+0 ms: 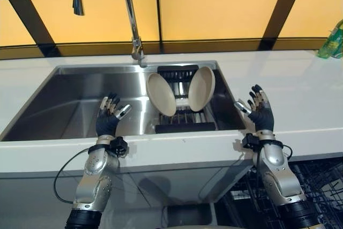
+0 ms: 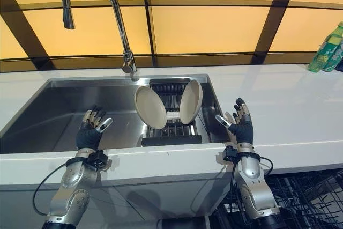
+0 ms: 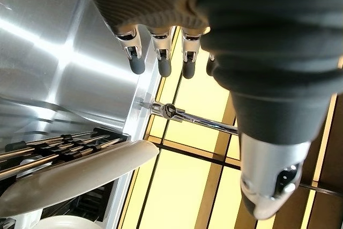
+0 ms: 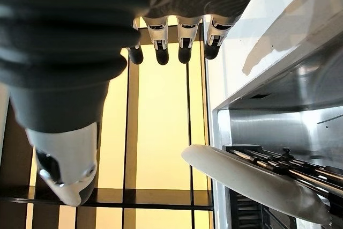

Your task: Pick up plates and place into dishwasher.

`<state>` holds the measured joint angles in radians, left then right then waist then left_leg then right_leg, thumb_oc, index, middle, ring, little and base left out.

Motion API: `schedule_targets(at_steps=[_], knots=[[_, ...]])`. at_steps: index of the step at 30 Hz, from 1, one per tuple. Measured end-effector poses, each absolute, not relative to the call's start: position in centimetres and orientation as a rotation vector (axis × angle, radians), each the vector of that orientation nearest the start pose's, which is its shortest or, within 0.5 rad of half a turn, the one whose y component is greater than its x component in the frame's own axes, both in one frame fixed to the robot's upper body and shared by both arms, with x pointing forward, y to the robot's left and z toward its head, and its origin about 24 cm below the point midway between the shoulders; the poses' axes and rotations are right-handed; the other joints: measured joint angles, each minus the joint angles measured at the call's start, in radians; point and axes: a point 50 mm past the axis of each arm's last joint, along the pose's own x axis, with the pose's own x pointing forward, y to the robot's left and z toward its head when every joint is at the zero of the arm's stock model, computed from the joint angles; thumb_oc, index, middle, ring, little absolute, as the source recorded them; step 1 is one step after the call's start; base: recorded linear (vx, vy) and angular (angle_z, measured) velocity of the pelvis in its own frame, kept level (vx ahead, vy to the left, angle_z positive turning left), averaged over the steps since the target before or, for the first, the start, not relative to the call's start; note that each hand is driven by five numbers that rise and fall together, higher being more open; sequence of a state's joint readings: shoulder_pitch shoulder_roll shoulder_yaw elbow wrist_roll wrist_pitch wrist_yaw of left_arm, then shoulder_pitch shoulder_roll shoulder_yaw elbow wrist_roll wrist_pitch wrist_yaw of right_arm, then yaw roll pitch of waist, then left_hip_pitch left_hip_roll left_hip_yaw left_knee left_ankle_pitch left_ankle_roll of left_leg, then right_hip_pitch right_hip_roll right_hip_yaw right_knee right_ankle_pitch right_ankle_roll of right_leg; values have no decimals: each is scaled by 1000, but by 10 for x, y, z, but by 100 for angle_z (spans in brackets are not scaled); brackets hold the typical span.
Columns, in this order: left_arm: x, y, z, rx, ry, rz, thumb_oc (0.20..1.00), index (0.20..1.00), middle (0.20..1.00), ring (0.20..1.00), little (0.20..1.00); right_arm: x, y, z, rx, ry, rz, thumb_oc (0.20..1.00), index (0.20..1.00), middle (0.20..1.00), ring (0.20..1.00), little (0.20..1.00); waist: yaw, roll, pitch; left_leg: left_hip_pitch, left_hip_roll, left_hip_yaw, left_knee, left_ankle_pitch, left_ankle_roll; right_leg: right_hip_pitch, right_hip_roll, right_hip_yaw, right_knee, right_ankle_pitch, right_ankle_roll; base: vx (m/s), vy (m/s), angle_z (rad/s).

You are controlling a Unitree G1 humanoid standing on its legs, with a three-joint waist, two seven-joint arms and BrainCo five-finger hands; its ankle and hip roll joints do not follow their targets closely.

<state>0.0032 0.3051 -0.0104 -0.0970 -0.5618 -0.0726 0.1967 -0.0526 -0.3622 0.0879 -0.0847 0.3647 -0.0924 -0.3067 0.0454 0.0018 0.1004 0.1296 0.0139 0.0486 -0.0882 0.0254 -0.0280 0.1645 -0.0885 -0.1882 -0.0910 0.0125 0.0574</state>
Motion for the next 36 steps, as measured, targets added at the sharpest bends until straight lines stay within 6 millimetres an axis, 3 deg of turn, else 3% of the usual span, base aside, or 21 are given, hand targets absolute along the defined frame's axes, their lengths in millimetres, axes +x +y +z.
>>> schedule_targets(at_steps=[13, 25, 32, 36], knots=[[252, 212, 79, -167, -139, 154, 1000, 1000, 1000, 1000, 1000, 261, -201, 88, 39, -186, -180, 1000, 1000, 1000, 1000, 1000, -1, 1, 0, 1, 0, 0, 0, 0, 0, 7, 0, 0, 0, 0, 0, 0, 0, 0], [251, 246, 101, 117, -200, 191, 1000, 1000, 1000, 1000, 1000, 261, -203, 88, 24, -170, -167, 1000, 1000, 1000, 1000, 1000, -3, 7, -3, 15, 2, 0, 0, 1, 0, 12, 1, 2, -1, 0, 0, -33, -55, -1], [251, 250, 106, 291, -216, 195, 1000, 1000, 1000, 1000, 1000, 262, -206, 86, -10, -150, -124, 1000, 1000, 1000, 1000, 1000, 1, 27, -2, 11, 6, 2, 21, -1, -9, 6, 7, 20, -5, -5, -2, 9, -33, -3], [252, 257, 95, 355, -163, 213, 1000, 1000, 1000, 1000, 1000, 264, -213, 89, -38, -145, -125, 1000, 1000, 1000, 1000, 1000, 27, 63, 18, 20, 15, -29, 56, -12, -24, 6, 7, 74, -5, -1, -14, 70, 171, -35]])
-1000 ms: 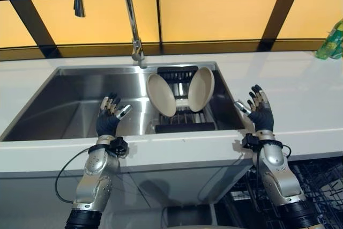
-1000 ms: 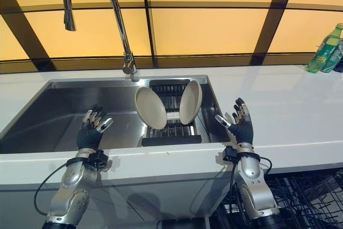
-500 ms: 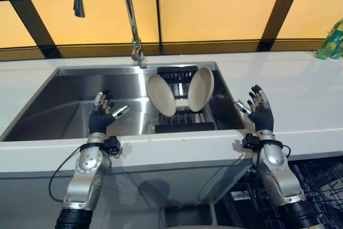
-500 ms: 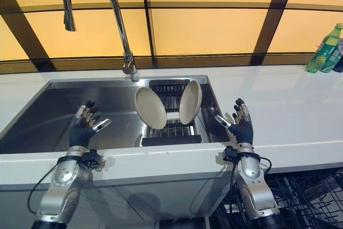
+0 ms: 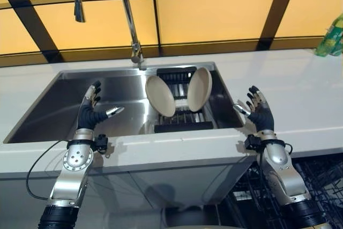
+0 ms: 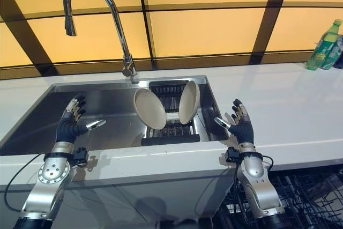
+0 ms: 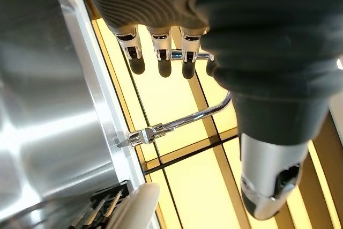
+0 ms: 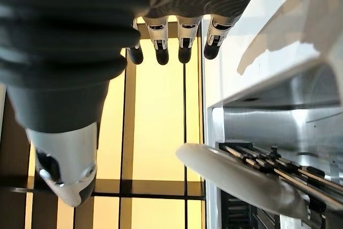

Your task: Pick up plates and place into dishwasher.

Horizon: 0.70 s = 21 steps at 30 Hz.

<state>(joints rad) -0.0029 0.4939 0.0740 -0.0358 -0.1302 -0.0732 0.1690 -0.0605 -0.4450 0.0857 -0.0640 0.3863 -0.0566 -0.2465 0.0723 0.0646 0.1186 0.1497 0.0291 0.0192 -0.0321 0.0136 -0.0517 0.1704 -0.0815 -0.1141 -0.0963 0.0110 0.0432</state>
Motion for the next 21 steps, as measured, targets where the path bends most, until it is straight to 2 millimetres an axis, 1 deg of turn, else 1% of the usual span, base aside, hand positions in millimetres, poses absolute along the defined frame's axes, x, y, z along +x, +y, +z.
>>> schedule_targets(at_steps=[1, 2, 3, 4, 6, 7, 9, 10, 13, 14, 16, 18, 21], knots=[[252, 259, 91, 358, -146, 220, 1000, 1000, 1000, 1000, 1000, 264, -215, 90, -47, -147, -126, 1000, 1000, 1000, 1000, 1000, -3, 18, 3, 0, 1, -9, 1, -3, -3, 0, 3, 3, 2, 5, 4, 87, 229, -23], [252, 259, 91, 381, -147, 222, 1000, 1000, 1000, 1000, 1000, 264, -217, 91, -54, -150, -128, 1000, 1000, 1000, 1000, 1000, -18, 34, 9, 1, 5, -13, -7, -10, -2, -2, 6, 2, 0, 6, 4, 98, 212, 0], [252, 260, 91, 411, -150, 225, 1000, 1000, 1000, 1000, 1000, 264, -219, 91, -58, -147, -131, 1000, 1000, 1000, 1000, 1000, -32, 43, 15, 2, 5, -10, -14, -10, 3, -3, 3, 4, 1, 8, 5, 113, 209, -4], [253, 263, 91, 465, -147, 231, 1000, 1000, 1000, 1000, 1000, 264, -220, 91, -68, -140, -125, 1000, 1000, 1000, 1000, 1000, -31, 51, 20, 5, 3, -1, -18, -9, 6, -3, 3, 8, 5, 13, 8, 135, 185, -15], [257, 269, 96, 560, -154, 241, 1000, 1000, 1000, 1000, 1000, 263, -223, 91, -84, -130, -125, 1000, 1000, 1000, 1000, 1000, -41, 56, 22, 15, 1, 6, -35, -7, 8, -3, 1, 16, 5, 15, 10, 108, 165, -12], [260, 274, 100, 602, -161, 252, 1000, 1000, 1000, 1000, 1000, 264, -224, 91, -88, -130, -124, 1000, 1000, 1000, 1000, 1000, -56, 56, 22, 13, 0, 6, -41, -5, 10, -4, 1, 16, 5, 16, 11, 96, 189, -3], [266, 278, 110, 679, -198, 269, 1000, 1000, 1000, 1000, 1000, 264, -226, 91, -88, -128, -126, 1000, 1000, 1000, 1000, 1000, -62, 62, 20, 20, -5, 8, -55, 1, 14, -10, -4, 18, 5, 18, 15, 115, 230, -4], [268, 278, 116, 703, -223, 278, 1000, 1000, 1000, 1000, 1000, 264, -227, 94, -93, -139, -123, 1000, 1000, 1000, 1000, 1000, -77, 68, 22, 18, -10, 12, -55, 5, 17, -18, -9, 22, 5, 23, 19, 108, 203, -5], [273, 273, 122, 726, -263, 280, 1000, 1000, 1000, 1000, 1000, 268, -228, 104, -118, -172, -101, 1000, 1000, 1000, 1000, 1000, -89, 91, 30, 17, -23, 14, -55, 6, 19, -19, -22, 27, 6, 26, 28, 96, 155, -6], [273, 272, 123, 735, -271, 279, 1000, 1000, 1000, 1000, 1000, 269, -228, 106, -121, -177, -96, 1000, 1000, 1000, 1000, 1000, -92, 95, 31, 18, -25, 14, -55, 6, 19, -20, -25, 29, 6, 26, 29, 95, 134, -11], [273, 269, 121, 767, -283, 276, 1000, 1000, 1000, 1000, 1000, 271, -228, 109, -123, -187, -89, 1000, 1000, 1000, 1000, 1000, -111, 104, 35, 21, -28, 21, -55, 6, 19, -19, -27, 36, 6, 25, 31, 73, 127, -7], [274, 268, 117, 801, -279, 282, 1000, 1000, 1000, 1000, 1000, 273, -230, 114, -138, -202, -84, 1000, 1000, 1000, 1000, 1000, -113, 117, 42, 21, -29, 32, -55, 6, 19, -29, -28, 51, 6, 26, 33, 50, 124, -15], [273, 268, 115, 838, -285, 297, 1000, 1000, 1000, 1000, 1000, 276, -237, 124, -172, -228, -88, 1000, 1000, 1000, 1000, 1000, -120, 139, 56, 14, -29, 33, -55, 6, 19, -40, -28, 55, 6, 27, 41, 47, 116, -7]])
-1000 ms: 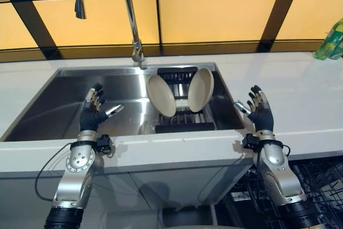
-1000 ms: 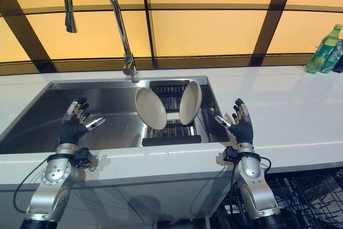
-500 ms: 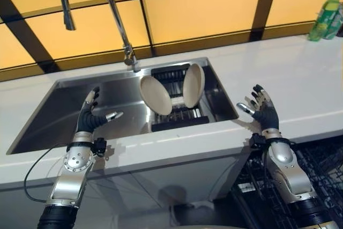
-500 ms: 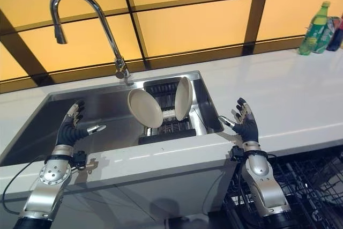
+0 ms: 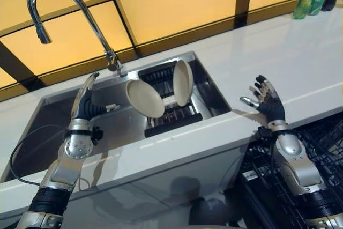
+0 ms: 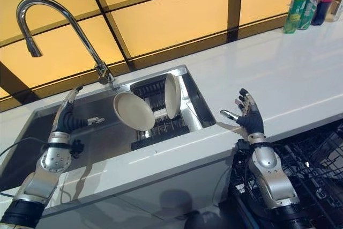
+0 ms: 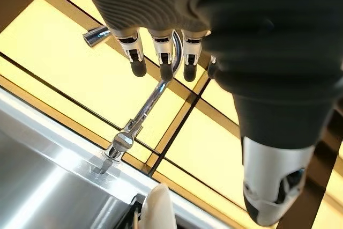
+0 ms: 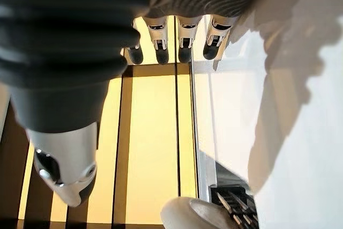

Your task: Pick up plates and place into dishwasher.

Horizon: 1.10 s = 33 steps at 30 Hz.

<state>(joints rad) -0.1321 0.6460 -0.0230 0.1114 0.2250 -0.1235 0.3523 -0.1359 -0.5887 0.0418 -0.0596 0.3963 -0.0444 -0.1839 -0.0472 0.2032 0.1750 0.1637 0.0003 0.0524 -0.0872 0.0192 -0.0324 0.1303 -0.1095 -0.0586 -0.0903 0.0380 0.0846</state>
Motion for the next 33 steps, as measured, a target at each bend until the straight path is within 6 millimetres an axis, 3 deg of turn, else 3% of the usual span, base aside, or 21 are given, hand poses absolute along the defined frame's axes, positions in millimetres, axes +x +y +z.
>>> schedule_targets(at_steps=[4, 10, 16, 22, 28, 33], knots=[[277, 268, 114, 967, -319, 337, 1000, 1000, 1000, 1000, 1000, 281, -242, 144, -221, -280, -81, 1000, 1000, 1000, 1000, 1000, -20, 28, 27, -26, -2, 6, 1, 4, 6, -48, -1, 24, 19, 2, -3, -91, 73, -13], [300, 255, 146, 1217, -483, 292, 1000, 1000, 1000, 1000, 1000, 294, -237, 184, -241, -421, -65, 1000, 1000, 1000, 1000, 1000, -36, 32, 112, -93, -9, 28, 16, 23, 22, -137, -7, 49, 72, 11, 2, -59, 50, -11], [300, 260, 143, 1338, -487, 287, 1000, 1000, 1000, 1000, 1000, 290, -238, 196, -236, -478, -66, 1000, 1000, 1000, 1000, 1000, -53, 28, 147, -91, -14, 26, 13, 23, 22, -138, -13, 50, 74, 11, 7, 44, 58, -1], [303, 250, 135, 1477, -538, 262, 1000, 1000, 1000, 1000, 1000, 290, -244, 207, -263, -506, -71, 1000, 1000, 1000, 1000, 1000, -61, 29, 157, -120, -34, 24, 26, 23, 22, -187, -35, 55, 120, -13, 17, -37, 92, 0], [316, 249, 149, 1578, -571, 279, 1000, 1000, 1000, 1000, 1000, 292, -240, 240, -279, -617, -63, 1000, 1000, 1000, 1000, 1000, -67, 14, 216, -211, -51, 26, 62, 33, 36, -322, -51, 82, 239, -32, 23, -90, 23, -6], [315, 252, 151, 1614, -567, 268, 1000, 1000, 1000, 1000, 1000, 287, -242, 240, -285, -622, -60, 1000, 1000, 1000, 1000, 1000, -65, 8, 223, -209, -52, 26, 63, 34, 38, -344, -51, 87, 283, -58, 19, 9, 67, 1]])
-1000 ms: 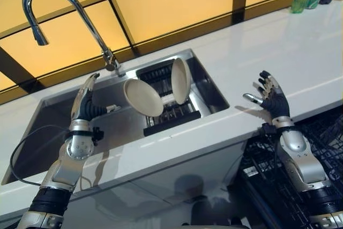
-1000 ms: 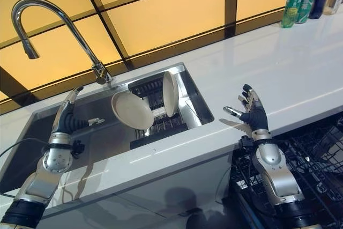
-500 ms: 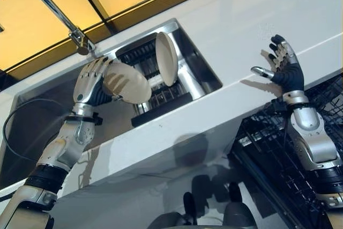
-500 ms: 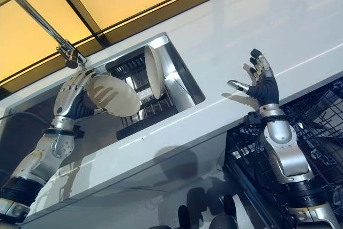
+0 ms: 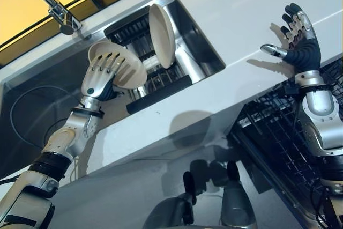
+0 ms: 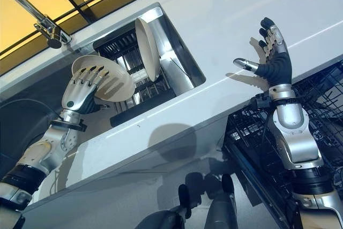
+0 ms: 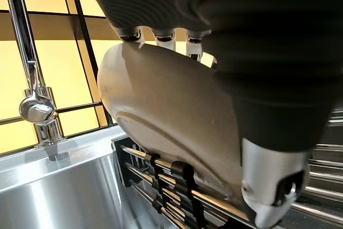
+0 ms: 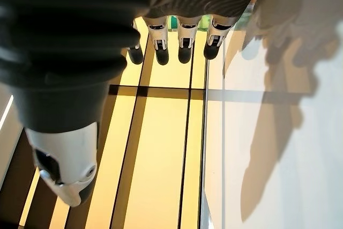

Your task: Pick up plates and place into dishwasher.

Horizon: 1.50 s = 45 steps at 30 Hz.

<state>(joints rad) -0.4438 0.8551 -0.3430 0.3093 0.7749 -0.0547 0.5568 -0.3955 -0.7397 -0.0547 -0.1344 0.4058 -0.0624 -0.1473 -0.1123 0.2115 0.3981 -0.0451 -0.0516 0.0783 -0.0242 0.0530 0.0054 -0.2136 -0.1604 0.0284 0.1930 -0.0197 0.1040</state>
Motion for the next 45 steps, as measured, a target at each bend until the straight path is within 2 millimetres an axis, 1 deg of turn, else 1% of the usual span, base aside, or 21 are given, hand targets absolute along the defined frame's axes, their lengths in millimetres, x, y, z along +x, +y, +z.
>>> schedule_targets(at_steps=[6, 12, 17, 18, 19, 20, 21, 22, 23, 28, 32, 36, 39, 45], knots=[[312, 253, 148, 1670, -574, 254, 1000, 1000, 1000, 1000, 1000, 281, -247, 239, -302, -618, -38, 1000, 1000, 1000, 1000, 1000, 7, 1, 0, 9, -5, -3, 1, 1, 1, 3, -6, -1, 27, -8, 3, 63, 96, 3], [309, 254, 139, 1765, -552, 213, 1000, 1000, 1000, 1000, 1000, 280, -255, 238, -326, -572, -49, 1000, 1000, 1000, 1000, 1000, 2, 1, 0, 32, -21, -21, 2, 0, 1, -2, -26, -6, 94, -58, 5, 33, 69, 10], [308, 258, 134, 1789, -494, 219, 1000, 1000, 1000, 1000, 1000, 276, -252, 240, -334, -577, -41, 1000, 1000, 1000, 1000, 1000, -2, 3, 0, 23, -25, -22, 4, 0, 1, -33, -30, -2, 145, -81, -2, -6, 26, 1], [308, 259, 132, 1793, -485, 220, 947, 947, 947, 947, 947, 275, -253, 241, -335, -580, -41, 1000, 1000, 1000, 1000, 1000, -5, 3, 0, 19, -25, -23, 6, 1, 1, -38, -30, -2, 152, -83, -3, -13, 46, 2], [308, 260, 130, 1798, -473, 216, 859, 859, 859, 859, 859, 274, -251, 241, -336, -585, -36, 1000, 1000, 1000, 1000, 1000, -8, 4, 0, 17, -25, -23, 8, 1, 1, -40, -29, -2, 153, -82, -4, -12, 56, 2], [308, 261, 128, 1809, -462, 217, 645, 645, 645, 645, 645, 274, -251, 241, -338, -584, -32, 1000, 1000, 1000, 1000, 1000, -9, 4, 0, 17, -25, -23, 8, 1, 1, -40, -29, -2, 153, -81, -3, -2, 61, -1], [308, 262, 127, 1824, -452, 220, 489, 489, 489, 489, 489, 274, -251, 241, -339, -584, -31, 1000, 1000, 1000, 1000, 1000, -13, 4, 0, 17, -25, -23, 9, 1, 1, -40, -29, -2, 153, -81, -3, 10, 66, -2], [309, 263, 126, 1834, -443, 225, 435, 435, 435, 435, 435, 273, -251, 241, -340, -585, -28, 1000, 1000, 1000, 1000, 1000, -16, 4, 0, 17, -25, -22, 9, 1, 1, -40, -29, -2, 153, -81, -2, 25, 71, -2], [309, 264, 125, 1843, -430, 232, 200, 200, 200, 200, 200, 273, -251, 241, -342, -585, -23, 1000, 1000, 1000, 1000, 1000, -17, 5, 0, 17, -25, -22, 9, 1, 1, -40, -29, -2, 153, -81, -2, 25, 60, -1], [310, 271, 116, 1855, -363, 287, 200, 200, 200, 200, 200, 273, -251, 241, -345, -583, -19, 1000, 1000, 1000, 1000, 1000, -16, 5, 0, 20, -25, -22, 11, 1, 1, -36, -29, -1, 153, -82, -1, 26, 44, 1], [310, 276, 120, 1866, -351, 361, 200, 200, 200, 200, 200, 274, -252, 241, -350, -567, -20, 1000, 1000, 1000, 1000, 1000, -14, 5, 0, 22, -26, -22, 17, 1, 1, -35, -29, 1, 161, -85, 1, 0, 0, 0], [309, 283, 108, 1874, -286, 357, 200, 200, 200, 200, 200, 274, -253, 241, -351, -565, -22, 1000, 1000, 1000, 1000, 1000, -17, 4, 0, 24, -26, -20, 20, 1, 1, -36, -29, 4, 169, -89, -3, 0, 0, 0], [309, 279, 103, 1852, -297, 365, 200, 200, 200, 200, 200, 273, -255, 239, -352, -557, -27, 1000, 1000, 1000, 1000, 1000, -16, 4, 0, 24, -26, -20, 21, 1, 1, -36, -29, 5, 170, -88, -3, 0, 0, 0], [307, 278, 106, 1843, -351, 420, 200, 200, 200, 200, 200, 270, -258, 236, -358, -546, -21, 1000, 1000, 1000, 1000, 1000, -15, 4, 0, 33, -27, -21, 20, 1, 1, -29, -30, 5, 171, -89, -2, 35, 5, 0]])
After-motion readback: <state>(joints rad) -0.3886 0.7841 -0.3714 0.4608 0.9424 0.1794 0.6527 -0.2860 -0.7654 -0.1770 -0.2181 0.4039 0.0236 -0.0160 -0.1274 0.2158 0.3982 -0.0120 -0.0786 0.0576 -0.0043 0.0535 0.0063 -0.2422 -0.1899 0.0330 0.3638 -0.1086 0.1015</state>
